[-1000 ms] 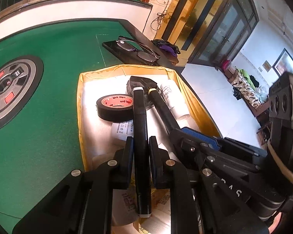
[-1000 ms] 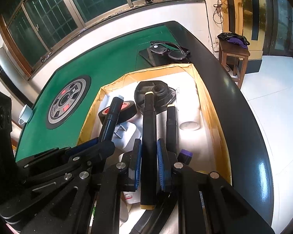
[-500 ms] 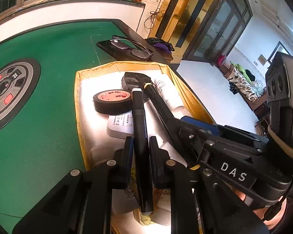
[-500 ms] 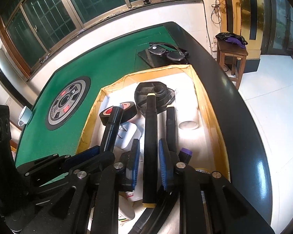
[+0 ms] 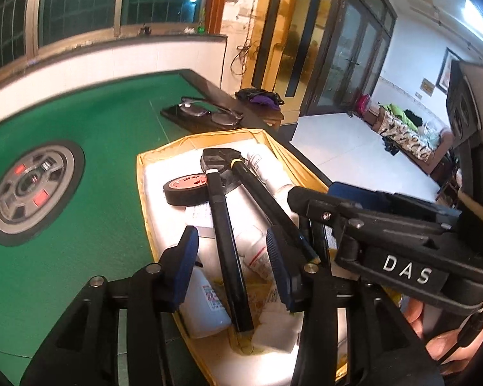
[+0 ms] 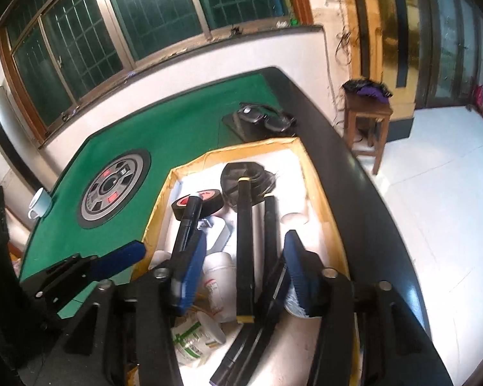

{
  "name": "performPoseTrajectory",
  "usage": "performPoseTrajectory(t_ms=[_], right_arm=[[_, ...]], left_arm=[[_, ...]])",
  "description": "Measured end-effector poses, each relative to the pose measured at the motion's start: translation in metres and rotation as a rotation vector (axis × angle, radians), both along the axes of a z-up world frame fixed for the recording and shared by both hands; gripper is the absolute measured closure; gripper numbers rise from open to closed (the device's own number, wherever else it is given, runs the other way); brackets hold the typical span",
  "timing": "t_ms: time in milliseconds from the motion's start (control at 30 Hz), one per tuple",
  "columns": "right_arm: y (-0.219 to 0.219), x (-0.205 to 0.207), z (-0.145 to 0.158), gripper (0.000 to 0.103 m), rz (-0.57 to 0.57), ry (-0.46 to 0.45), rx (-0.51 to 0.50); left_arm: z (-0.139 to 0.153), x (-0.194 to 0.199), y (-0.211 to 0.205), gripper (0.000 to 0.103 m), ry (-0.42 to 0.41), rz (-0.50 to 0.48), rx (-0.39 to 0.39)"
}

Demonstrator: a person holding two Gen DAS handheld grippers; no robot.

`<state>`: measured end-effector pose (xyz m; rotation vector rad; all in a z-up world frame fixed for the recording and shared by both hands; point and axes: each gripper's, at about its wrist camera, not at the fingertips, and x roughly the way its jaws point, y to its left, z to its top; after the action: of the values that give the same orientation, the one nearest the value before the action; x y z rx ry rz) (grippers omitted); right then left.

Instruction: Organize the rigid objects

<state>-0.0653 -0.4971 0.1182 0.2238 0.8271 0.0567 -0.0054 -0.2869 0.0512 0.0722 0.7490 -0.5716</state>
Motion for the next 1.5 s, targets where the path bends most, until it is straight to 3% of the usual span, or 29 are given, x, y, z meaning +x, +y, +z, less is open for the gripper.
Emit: performPoseTrajectory(t_ms=[100, 200, 400, 667, 867, 1500], right_arm=[[0.002, -0.013, 0.004, 0.049, -0.023, -0.032, -0.013], [0.007, -0.024, 0.007, 0.042, -0.043, -0.062, -0.029], [0.020, -0.039, 0.008, 0.032, -0.069, -0.084, -0.073], [0.035, -0.057, -0.003, 0.029, -0.093, -0.069, -0.091], [0.038, -0.070, -0.006, 0.028, -0.121, -0.079, -0.090], [0.046, -0.075, -0.003, 0.027, -0.138, -0.095, -0.133]], left_arm=[[0.000, -0.010, 0.001, 0.058, -0.042, 0.000, 0.018], [0.000, -0.020, 0.005, 0.044, -0.096, 0.007, 0.038], [-0.001, -0.032, 0.021, 0.044, -0.172, 0.020, 0.055], [-0.004, -0.044, 0.037, 0.042, -0.222, 0.026, 0.061], [-0.007, -0.052, 0.048, 0.032, -0.282, 0.048, 0.065], [-0.008, -0.050, 0.068, 0.020, -0.243, 0.052, 0.054]])
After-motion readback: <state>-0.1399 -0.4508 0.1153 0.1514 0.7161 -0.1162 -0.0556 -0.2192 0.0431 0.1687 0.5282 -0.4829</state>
